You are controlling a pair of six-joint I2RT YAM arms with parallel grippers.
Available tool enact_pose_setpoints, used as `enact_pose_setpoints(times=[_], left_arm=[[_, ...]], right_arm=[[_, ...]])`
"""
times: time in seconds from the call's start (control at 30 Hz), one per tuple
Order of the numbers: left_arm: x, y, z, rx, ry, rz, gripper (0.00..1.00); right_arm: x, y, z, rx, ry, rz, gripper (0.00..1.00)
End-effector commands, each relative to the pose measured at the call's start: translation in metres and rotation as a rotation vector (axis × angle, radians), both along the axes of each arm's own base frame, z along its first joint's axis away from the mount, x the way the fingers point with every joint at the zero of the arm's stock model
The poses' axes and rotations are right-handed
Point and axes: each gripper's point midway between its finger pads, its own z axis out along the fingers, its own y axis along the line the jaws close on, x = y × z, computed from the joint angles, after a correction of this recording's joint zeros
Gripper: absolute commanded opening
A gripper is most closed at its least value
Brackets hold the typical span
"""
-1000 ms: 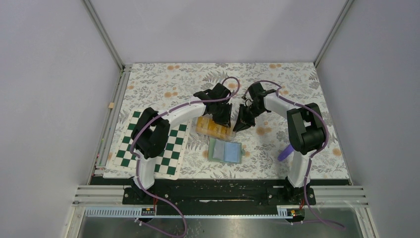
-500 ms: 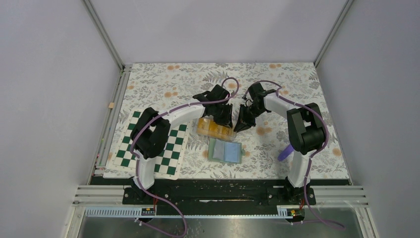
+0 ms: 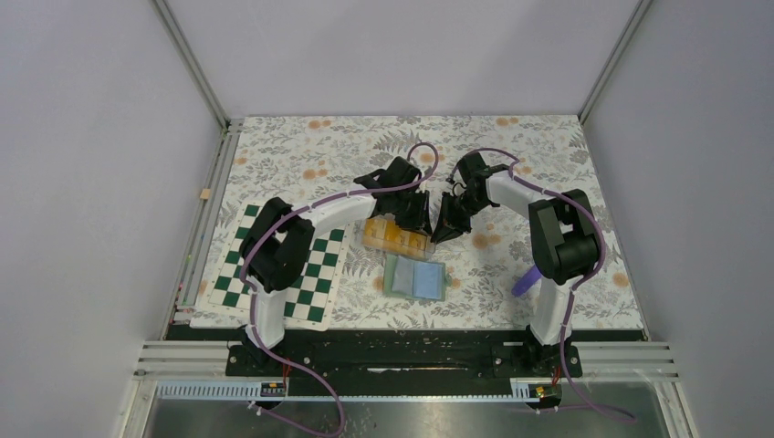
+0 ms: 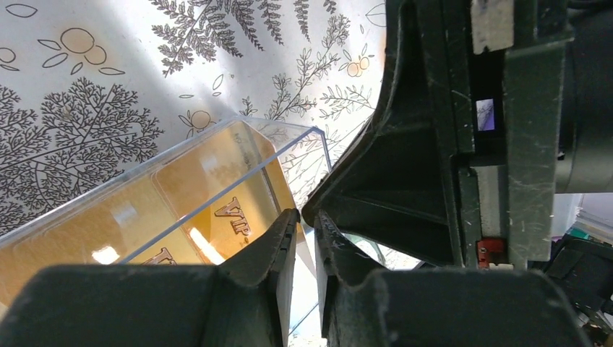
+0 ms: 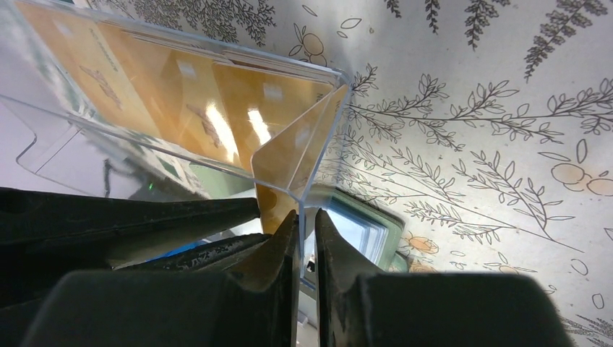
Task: Put the credit cards into the card holder
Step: Pick up the credit card from the storage box.
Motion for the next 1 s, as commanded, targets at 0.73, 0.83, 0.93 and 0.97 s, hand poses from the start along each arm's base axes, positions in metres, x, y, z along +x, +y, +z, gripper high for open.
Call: enact_pose_setpoints(times=[0.73,0.83,0.93,0.97], left_arm=[[0.008,0.013,0.001,0.044,0.0,0.058,0.0],[0.015,0.014,0.029,0.013,-0.059,0.08,0.0],[0.021,0.022,0.054,0.003,-0.133,0.11,0.0],[0.022,0.025,0.064,-0.001,-0.159,0.12,0.0]], right_arm=[[0.008,0.017,0.046,0.109,-0.103,0.047,0.25],[0.01,0.011,0.059,0.083,-0.16,0.04,0.45],[0.01,0.004,0.074,0.056,-0.227,0.034,0.6],[0.009,0.002,0.08,0.052,-0.251,0.031,0.63]])
